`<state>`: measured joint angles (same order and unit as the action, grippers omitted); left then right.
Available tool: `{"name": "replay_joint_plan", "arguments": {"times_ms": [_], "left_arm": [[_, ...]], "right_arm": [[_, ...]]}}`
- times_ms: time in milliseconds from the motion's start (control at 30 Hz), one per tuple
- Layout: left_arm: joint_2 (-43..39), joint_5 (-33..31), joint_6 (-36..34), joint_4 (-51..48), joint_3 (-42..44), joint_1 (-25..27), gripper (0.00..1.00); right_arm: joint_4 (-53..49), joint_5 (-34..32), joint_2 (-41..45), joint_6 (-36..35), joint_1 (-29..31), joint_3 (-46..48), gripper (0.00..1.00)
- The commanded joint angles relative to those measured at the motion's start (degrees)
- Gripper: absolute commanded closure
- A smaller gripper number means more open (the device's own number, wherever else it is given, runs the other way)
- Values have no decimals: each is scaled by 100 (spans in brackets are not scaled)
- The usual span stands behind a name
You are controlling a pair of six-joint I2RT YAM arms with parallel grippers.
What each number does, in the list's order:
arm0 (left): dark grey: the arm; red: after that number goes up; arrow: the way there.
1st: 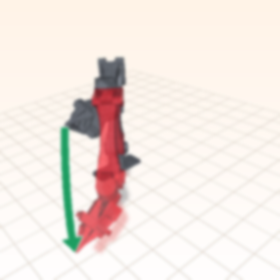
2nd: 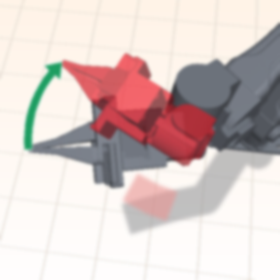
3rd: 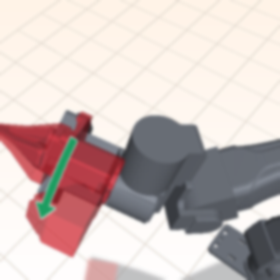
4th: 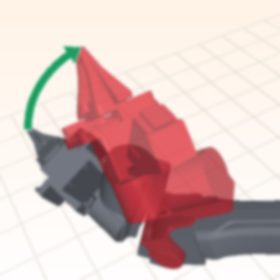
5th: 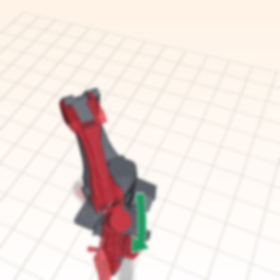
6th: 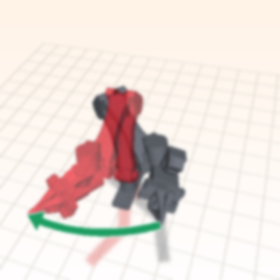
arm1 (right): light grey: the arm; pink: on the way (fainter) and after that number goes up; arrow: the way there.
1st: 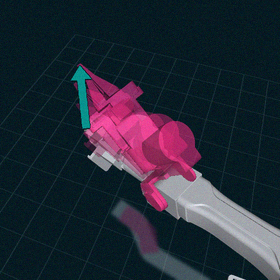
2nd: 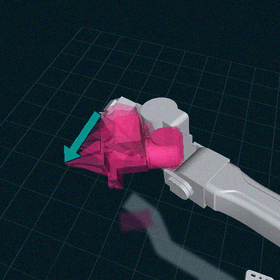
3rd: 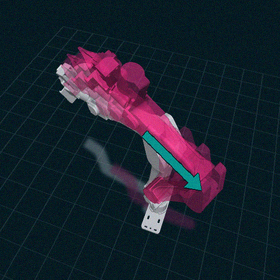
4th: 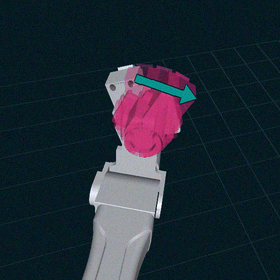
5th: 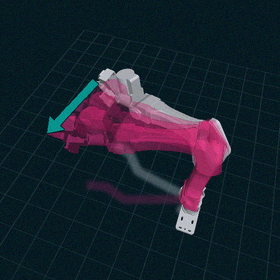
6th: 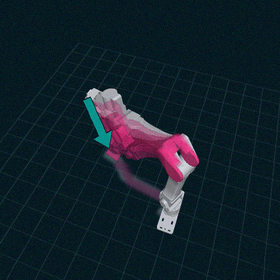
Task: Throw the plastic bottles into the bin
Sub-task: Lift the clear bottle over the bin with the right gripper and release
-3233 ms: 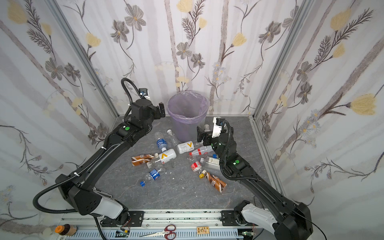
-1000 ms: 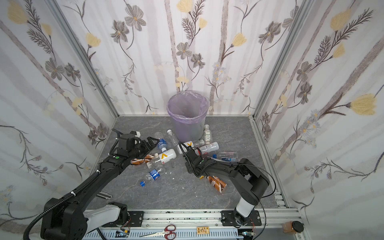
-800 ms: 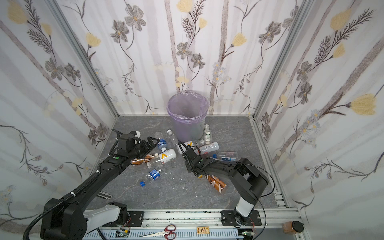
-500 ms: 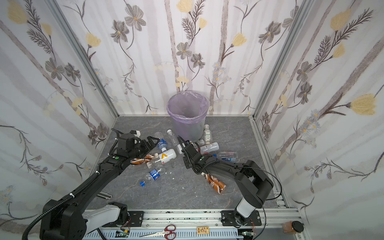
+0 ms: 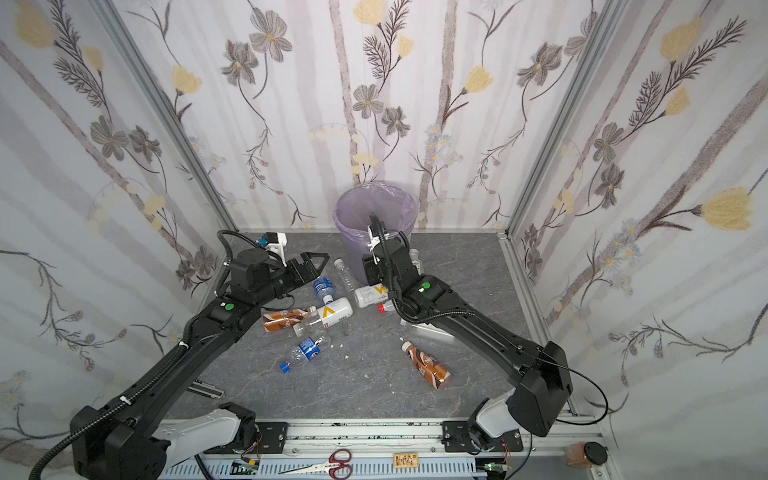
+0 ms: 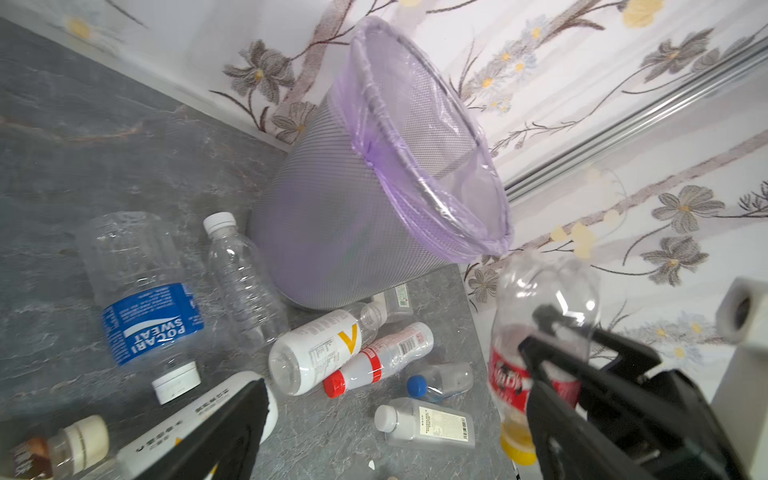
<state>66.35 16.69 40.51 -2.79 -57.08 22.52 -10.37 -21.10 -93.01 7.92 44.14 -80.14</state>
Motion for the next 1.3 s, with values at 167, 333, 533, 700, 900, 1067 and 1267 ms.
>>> {"name": "replay_joint_plan", "arguments": {"times_ms": [167, 333, 533, 700, 900, 1067, 1267], "left_arm": [[147, 144, -289, 667, -390, 394, 0], [6, 2, -461, 864, -361, 560, 0], [32, 22, -535, 925, -391, 630, 0], [-3, -15, -546, 920, -313, 630, 0], [-26, -34, -556, 918, -198, 630, 0], [109, 79, -547, 912, -250, 632, 0], [286, 103, -542, 714, -258, 630, 0]], "right_arm": [[1651, -587, 636, -1136, -261, -1039, 47], [3050, -584, 906, -1257, -520, -1133, 47], [2055, -52, -615, -462, -1009, -2693, 45], [-152, 134, -2527, -361, -1005, -4813, 18], [-204, 68, -2152, -357, -999, -4896, 0], [365, 96, -1370, -458, -967, -3898, 0], [590, -41, -882, -521, -968, -2969, 0]]}}
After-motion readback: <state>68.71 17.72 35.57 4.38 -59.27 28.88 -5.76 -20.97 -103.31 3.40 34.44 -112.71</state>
